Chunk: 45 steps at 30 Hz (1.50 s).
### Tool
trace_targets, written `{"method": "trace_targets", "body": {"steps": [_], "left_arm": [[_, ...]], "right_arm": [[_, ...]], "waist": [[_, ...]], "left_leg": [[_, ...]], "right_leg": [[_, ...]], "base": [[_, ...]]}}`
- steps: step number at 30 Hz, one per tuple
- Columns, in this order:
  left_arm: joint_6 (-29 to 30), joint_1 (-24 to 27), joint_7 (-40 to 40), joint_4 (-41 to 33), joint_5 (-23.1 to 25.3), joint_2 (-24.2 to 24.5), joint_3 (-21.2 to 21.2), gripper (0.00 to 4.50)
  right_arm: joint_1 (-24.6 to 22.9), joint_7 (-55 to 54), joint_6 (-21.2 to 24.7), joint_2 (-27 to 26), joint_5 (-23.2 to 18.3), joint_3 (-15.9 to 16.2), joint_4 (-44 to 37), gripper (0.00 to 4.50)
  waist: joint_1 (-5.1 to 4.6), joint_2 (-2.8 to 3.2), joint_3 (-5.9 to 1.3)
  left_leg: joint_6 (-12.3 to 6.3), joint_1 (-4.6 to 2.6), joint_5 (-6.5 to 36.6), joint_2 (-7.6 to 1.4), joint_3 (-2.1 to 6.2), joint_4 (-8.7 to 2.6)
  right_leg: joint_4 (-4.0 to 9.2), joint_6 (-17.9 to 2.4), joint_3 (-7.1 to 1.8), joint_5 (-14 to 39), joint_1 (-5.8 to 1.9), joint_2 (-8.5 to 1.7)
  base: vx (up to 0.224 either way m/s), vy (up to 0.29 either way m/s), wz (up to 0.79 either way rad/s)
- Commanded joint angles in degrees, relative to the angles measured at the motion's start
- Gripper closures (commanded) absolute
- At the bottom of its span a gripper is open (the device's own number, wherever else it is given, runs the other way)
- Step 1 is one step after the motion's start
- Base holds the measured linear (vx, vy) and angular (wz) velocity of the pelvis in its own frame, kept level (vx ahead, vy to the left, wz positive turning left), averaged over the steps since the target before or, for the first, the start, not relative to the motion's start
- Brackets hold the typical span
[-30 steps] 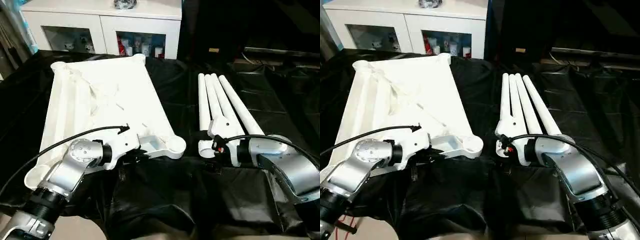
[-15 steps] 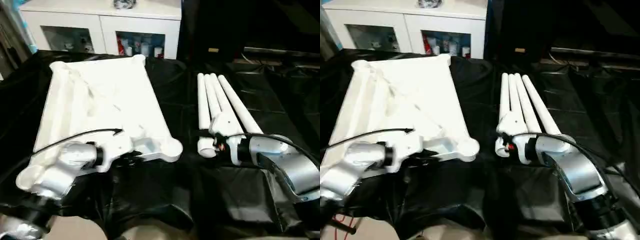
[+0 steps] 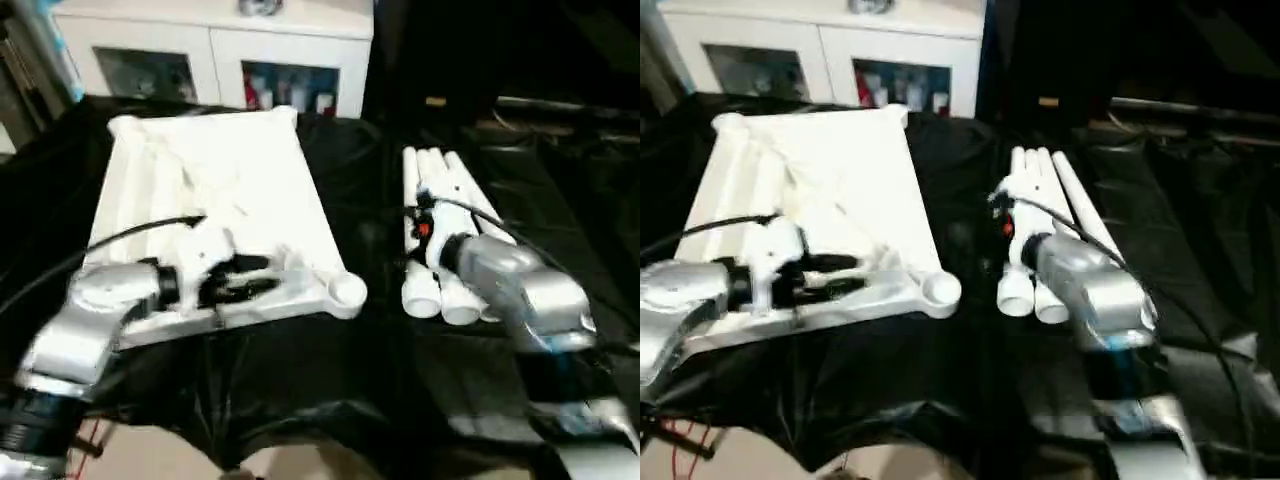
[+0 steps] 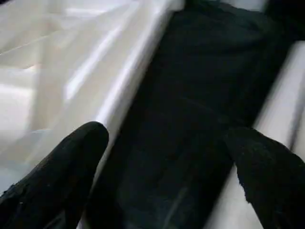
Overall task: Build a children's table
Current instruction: Pick table leg
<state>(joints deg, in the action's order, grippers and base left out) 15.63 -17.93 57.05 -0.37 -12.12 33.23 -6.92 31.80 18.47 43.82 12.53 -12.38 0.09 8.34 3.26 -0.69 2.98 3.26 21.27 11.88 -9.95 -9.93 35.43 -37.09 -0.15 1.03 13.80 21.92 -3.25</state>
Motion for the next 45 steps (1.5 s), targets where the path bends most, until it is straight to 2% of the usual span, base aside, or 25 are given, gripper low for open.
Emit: {"method": "trace_targets", "body": {"steps": [1,2,4,6,7,9,11,13,17,19,22,24,27,34,36,37,41,42,45], "left_arm": [[2.95,0.26,-0.97,-2.71,-1.50,-0.46,0.56,2.39],[4.12,0.30,-0.95,-3.45,-2.19,-0.70,0.52,2.14],[5.78,0.47,-2.22,-5.13,-3.83,-1.85,1.11,2.04],[6.19,0.19,-2.48,-5.48,-4.00,-2.25,0.96,1.94],[8.63,-0.31,-2.45,-6.31,-5.44,-3.03,0.66,1.69],[8.54,-0.48,-2.62,-6.49,-5.36,-3.51,0.24,1.58],[5.57,-0.31,-3.70,-6.30,-3.64,-4.61,-0.59,1.51],[6.89,-0.44,-2.52,-6.42,-3.06,-3.81,-2.17,1.27],[7.58,-0.55,-2.24,-6.97,-2.70,-3.59,-3.48,1.27],[7.85,-0.71,-2.18,-7.09,-2.45,-3.47,-3.87,1.27],[7.08,-1.14,-1.95,-6.74,-1.68,-3.71,-4.78,1.27],[6.77,-1.20,-1.94,-6.64,-1.56,-3.72,-4.93,1.27],[5.92,-1.74,-2.33,-5.89,-1.14,-4.07,-5.57,1.27],[7.51,-2.21,-1.32,-5.83,-1.86,-4.15,-6.23,1.27],[8.44,-2.24,-0.22,-6.10,-2.16,-3.54,-6.87,1.27],[8.78,-2.25,0.50,-6.34,-2.16,-3.01,-7.37,1.22],[8.53,-2.41,0.97,-6.44,-1.80,-2.49,-7.75,1.22],[8.46,-2.51,1.00,-6.41,-1.71,-2.41,-7.72,1.22],[8.45,-2.67,1.14,-6.40,-1.56,-2.23,-7.54,1.22]], "right_arm": [[1.69,-5.75,3.10,-0.89,1.81,-3.32,2.46,0.00],[2.01,-7.23,3.08,-1.23,2.08,-4.03,3.24,0.00],[3.21,-10.14,6.21,-1.66,3.00,-5.01,4.49,0.00],[3.67,-10.71,7.23,-1.91,2.94,-5.56,4.94,0.00],[4.27,-11.00,8.24,-1.99,2.50,-5.80,5.63,0.00],[4.51,-11.45,8.84,-2.03,2.38,-5.99,5.86,0.00],[4.86,-11.38,10.22,-2.14,1.94,-6.14,6.21,0.00],[5.26,-11.77,12.09,-2.47,1.60,-6.49,6.70,0.00],[6.50,-11.50,13.59,-3.15,0.79,-6.93,8.75,0.00],[7.09,-11.69,14.27,-3.32,0.65,-7.07,9.58,0.00],[8.76,-12.18,17.73,-3.30,0.86,-7.09,12.17,0.00],[8.95,-12.22,18.18,-3.20,1.09,-6.84,12.42,0.00],[10.22,-11.84,18.35,-4.29,-0.74,-9.03,14.27,0.00],[12.86,-11.14,19.73,-4.33,-0.64,-8.64,21.04,0.00],[14.10,-12.29,19.47,-4.68,-0.52,-10.28,24.06,0.00],[14.69,-12.45,19.11,-4.71,-0.46,-10.63,25.59,0.29],[15.62,-11.95,17.85,-4.30,-0.27,-10.12,28.94,0.54],[15.84,-11.88,17.39,-4.22,-0.20,-10.16,29.83,0.67],[16.29,-11.93,16.76,-4.11,-0.08,-10.31,31.21,0.86]], "waist": [[-0.07,0.28,-3.54],[-0.04,0.27,-3.52],[0.02,0.17,-3.49],[0.06,0.11,-3.43],[0.08,0.15,-3.50],[0.03,0.07,-3.37],[-0.04,0.06,-3.37],[0.06,0.03,-3.51],[-0.01,0.39,-3.58],[0.01,0.25,-3.58],[-0.01,0.19,-3.52],[0.02,0.20,-3.58],[0.09,0.19,-3.60],[0.06,0.14,-3.70],[0.12,0.05,-3.78],[0.10,-0.01,-3.74],[0.23,-0.06,-3.70],[0.14,-0.26,-3.61],[0.23,-0.12,-3.68]], "left_leg": [[2.45,-1.04,1.87,-2.36,0.55,-4.65],[2.47,-1.01,1.82,-2.36,0.59,-4.68],[2.71,-0.93,1.70,-2.28,0.56,-4.69],[2.72,-0.84,2.02,-2.24,0.51,-4.69],[2.78,-0.92,2.24,-2.23,0.51,-4.67],[2.79,-0.88,2.91,-2.25,0.52,-4.77],[2.68,-0.86,2.97,-2.24,0.52,-4.78],[2.27,-0.80,1.73,-2.20,0.55,-4.77],[2.59,-0.90,1.59,-2.17,0.53,-4.72],[2.74,-0.88,1.55,-2.23,0.52,-4.73],[2.80,-0.93,1.57,-2.20,0.49,-4.77],[2.93,-0.93,1.34,-2.22,0.49,-4.72],[2.84,-0.93,1.32,-2.27,0.47,-4.73],[2.79,-0.90,0.42,-2.19,0.42,-4.64],[2.58,-0.89,-0.14,-2.21,0.37,-4.58],[2.52,-0.88,-0.05,-2.19,0.36,-4.60],[2.44,-0.89,0.42,-2.29,0.37,-4.65],[2.50,-0.89,0.89,-2.30,0.33,-4.71],[2.59,-0.93,0.75,-2.32,0.33,-4.64]], "right_leg": [[3.37,-12.92,-2.32,-5.45,-2.26,-3.73],[3.45,-12.83,-2.27,-5.43,-2.26,-3.73],[3.46,-12.43,-2.30,-5.84,-2.45,-3.65],[3.57,-11.98,-2.37,-5.32,-2.49,-3.66],[3.52,-11.80,-2.33,-5.01,-2.45,-3.68],[3.71,-11.49,-2.35,-3.91,-2.48,-3.66],[3.86,-11.13,-2.43,-3.71,-2.55,-3.63],[3.68,-10.84,-2.42,-5.04,-2.63,-3.60],[3.62,-11.34,-2.35,-6.02,-2.56,-3.48],[3.61,-11.41,-2.35,-6.37,-2.64,-3.48],[3.65,-11.74,-2.33,-5.75,-2.58,-3.46],[3.58,-11.77,-2.33,-6.17,-2.63,-3.50],[3.56,-11.78,-2.34,-6.54,-2.63,-3.58],[3.42,-12.50,-2.26,-7.64,-2.72,-3.54],[3.35,-12.72,-2.26,-8.27,-2.73,-3.60],[3.32,-12.90,-2.24,-7.96,-2.67,-3.61],[3.38,-12.81,-2.19,-6.96,-2.68,-3.73],[3.47,-12.81,-2.17,-6.18,-2.67,-3.66],[3.41,-12.76,-2.22,-6.17,-2.64,-3.77]], "base": [[0.000,0.000,0.00],[0.000,0.000,0.00],[0.000,0.000,0.00],[0.000,0.000,0.00],[0.000,0.000,0.00],[0.000,0.000,0.00],[0.000,0.000,0.00],[0.000,0.000,0.00],[0.000,0.000,0.00],[0.000,0.000,0.00],[0.000,0.000,0.00],[0.000,0.000,0.00],[0.000,0.000,0.00],[0.000,0.000,0.00],[0.000,0.000,0.00],[0.000,0.000,0.00],[0.000,0.000,0.00],[0.000,0.000,0.00],[0.000,0.000,0.00]]}}
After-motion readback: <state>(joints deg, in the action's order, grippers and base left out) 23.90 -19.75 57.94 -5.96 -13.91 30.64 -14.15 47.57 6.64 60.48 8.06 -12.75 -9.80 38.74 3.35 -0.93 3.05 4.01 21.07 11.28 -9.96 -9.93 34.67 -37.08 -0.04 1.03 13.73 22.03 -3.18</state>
